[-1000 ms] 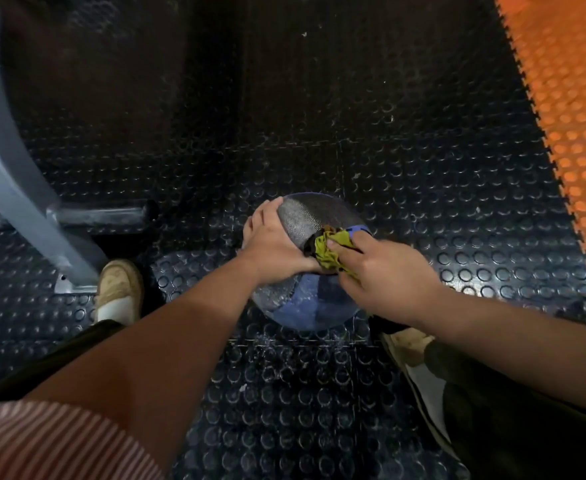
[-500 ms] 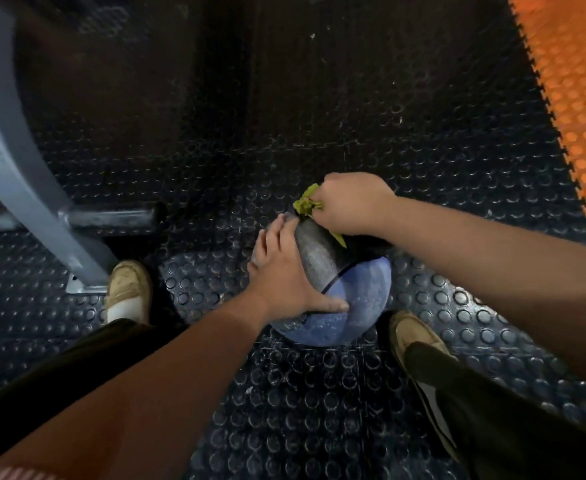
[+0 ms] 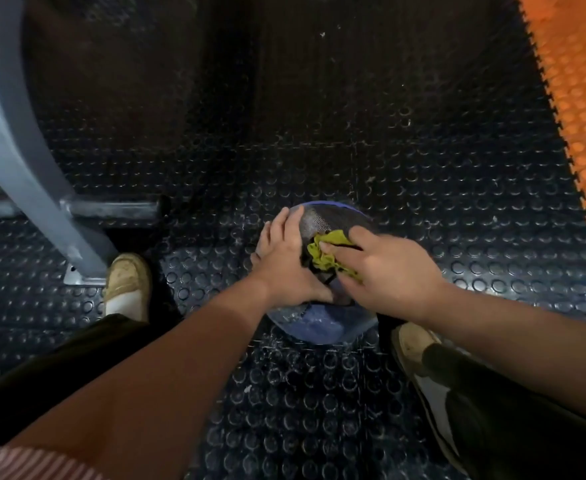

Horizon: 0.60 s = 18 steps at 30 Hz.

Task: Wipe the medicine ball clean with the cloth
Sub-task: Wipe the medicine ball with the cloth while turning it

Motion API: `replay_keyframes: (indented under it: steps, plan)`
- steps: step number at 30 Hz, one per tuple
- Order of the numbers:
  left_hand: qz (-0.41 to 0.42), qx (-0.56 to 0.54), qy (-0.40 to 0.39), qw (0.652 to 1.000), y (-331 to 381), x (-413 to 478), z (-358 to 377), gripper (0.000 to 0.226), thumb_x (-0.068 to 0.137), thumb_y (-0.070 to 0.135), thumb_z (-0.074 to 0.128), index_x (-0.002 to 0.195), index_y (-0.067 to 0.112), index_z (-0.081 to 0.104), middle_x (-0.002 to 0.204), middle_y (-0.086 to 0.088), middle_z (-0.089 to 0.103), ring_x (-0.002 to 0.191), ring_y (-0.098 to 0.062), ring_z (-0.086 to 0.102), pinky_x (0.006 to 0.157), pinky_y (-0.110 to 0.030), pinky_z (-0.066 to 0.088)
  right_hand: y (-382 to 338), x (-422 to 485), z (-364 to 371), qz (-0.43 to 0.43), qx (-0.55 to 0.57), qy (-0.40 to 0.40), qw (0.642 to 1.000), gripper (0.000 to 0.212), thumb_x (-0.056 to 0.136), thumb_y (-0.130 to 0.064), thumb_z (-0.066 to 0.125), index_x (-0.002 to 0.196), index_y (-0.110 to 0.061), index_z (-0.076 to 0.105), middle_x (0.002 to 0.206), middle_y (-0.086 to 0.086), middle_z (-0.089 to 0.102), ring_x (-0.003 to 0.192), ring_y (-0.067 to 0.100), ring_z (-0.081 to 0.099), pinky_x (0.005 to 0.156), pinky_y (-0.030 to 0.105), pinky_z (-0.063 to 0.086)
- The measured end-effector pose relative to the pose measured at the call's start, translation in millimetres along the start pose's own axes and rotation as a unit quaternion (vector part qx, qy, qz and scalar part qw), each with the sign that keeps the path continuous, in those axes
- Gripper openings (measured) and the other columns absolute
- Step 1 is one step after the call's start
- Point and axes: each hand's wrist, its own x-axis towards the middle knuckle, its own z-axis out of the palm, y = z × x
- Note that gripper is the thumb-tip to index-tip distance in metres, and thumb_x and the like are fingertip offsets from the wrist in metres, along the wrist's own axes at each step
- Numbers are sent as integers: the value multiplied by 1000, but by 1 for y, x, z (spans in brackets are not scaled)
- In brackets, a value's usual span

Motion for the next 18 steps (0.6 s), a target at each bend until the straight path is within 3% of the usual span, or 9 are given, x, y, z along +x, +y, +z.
replay_keyframes:
  steps: [4, 6, 7, 9, 10, 13, 15, 18]
  plan:
    - [2, 70, 9, 998, -5, -8, 15, 153, 45, 66, 86, 152, 23, -14, 156, 13, -22, 146, -20, -22, 119, -55, 0, 6, 32, -10, 40, -23, 34, 998, 30, 85, -27, 52, 104, -16, 72, 84, 9, 59, 55, 29, 57, 44, 21, 26]
    - [11, 78, 10, 997, -9, -18, 21, 152, 47, 64, 86, 152, 23, -16, 155, 15, -24, 145, -19, -24, 119, -55, 0, 14, 56, -11, 73, -14, -22, 997, 27, 93, -30, 45, 105, -18, 66, 93, 5, 53, 80, 30, 60, 55, 28, 36]
    - [25, 73, 13, 997, -12, -22, 23, 150, 47, 63, 86, 152, 26, -15, 155, 17, -24, 145, -18, -24, 119, -56, 0, 18, 66, -12, 90, 4, -58, 994, 24, 93, -31, 44, 96, -19, 65, 91, 3, 50, 87, 30, 59, 63, 31, 43]
    - [47, 61, 22, 997, -16, -29, 23, 147, 47, 61, 87, 151, 31, -12, 154, 19, -22, 145, -15, -23, 119, -55, 0, 20, 74, -13, 105, 55, -95, 988, 21, 91, -31, 46, 76, -21, 57, 85, 0, 49, 91, 29, 59, 76, 37, 50]
    - [49, 58, 24, 997, -17, -29, 21, 147, 46, 60, 88, 151, 32, -11, 155, 19, -20, 145, -14, -22, 120, -53, 0, 18, 72, -14, 104, 63, -95, 988, 21, 91, -31, 46, 76, -21, 58, 85, -1, 48, 91, 29, 58, 78, 37, 50]
    - [38, 57, 11, 998, -19, -20, 10, 151, 43, 58, 90, 152, 29, -11, 155, 20, -19, 146, -12, -19, 121, -50, 1, 11, 46, -12, 76, 54, -51, 994, 24, 92, -29, 49, 102, -15, 66, 87, -2, 42, 90, 29, 58, 70, 34, 45]
    - [37, 48, -8, 998, -17, -14, 2, 154, 42, 55, 92, 151, 32, -13, 155, 20, -20, 146, -13, -19, 121, -50, 2, 8, 21, -10, 43, 57, -5, 997, 26, 90, -27, 53, 106, -14, 69, 83, -3, 41, 76, 30, 60, 58, 33, 42]
    - [40, 40, -24, 998, -17, -11, -1, 154, 42, 51, 93, 151, 36, -14, 154, 24, -22, 145, -12, -20, 121, -50, 1, 3, -11, -4, -27, 51, -4, 998, 39, 82, -33, 46, 107, -18, 71, 75, -1, 50, 50, 22, 53, 40, 26, 35]
